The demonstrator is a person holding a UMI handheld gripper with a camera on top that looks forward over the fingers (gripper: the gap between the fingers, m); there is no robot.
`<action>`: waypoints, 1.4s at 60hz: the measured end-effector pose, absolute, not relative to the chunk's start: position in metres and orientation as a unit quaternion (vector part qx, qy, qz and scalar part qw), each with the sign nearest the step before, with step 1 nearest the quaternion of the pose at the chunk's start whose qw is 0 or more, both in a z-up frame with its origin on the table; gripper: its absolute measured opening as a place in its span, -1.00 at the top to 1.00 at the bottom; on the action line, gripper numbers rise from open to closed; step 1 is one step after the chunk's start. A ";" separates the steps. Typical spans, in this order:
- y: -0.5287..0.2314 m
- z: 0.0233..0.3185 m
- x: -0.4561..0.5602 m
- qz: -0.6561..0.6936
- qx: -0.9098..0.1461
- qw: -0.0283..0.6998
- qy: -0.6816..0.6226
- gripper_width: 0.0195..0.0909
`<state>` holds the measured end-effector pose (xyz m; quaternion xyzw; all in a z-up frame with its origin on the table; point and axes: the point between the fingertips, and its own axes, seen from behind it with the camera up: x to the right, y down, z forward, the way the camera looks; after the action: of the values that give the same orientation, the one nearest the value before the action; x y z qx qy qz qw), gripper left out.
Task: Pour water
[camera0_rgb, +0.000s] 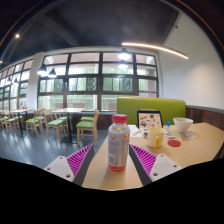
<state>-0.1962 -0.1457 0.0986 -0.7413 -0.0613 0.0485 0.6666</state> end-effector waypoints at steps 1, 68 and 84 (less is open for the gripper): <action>-0.138 0.098 -0.194 0.047 -0.742 0.667 -0.059 -0.71; 0.064 0.157 -0.134 0.430 -0.641 0.565 0.292 0.56; 0.100 0.173 -0.080 0.703 -0.382 0.332 0.500 0.56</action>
<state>-0.0795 0.1001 0.1730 -0.3819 0.5000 0.7029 0.3318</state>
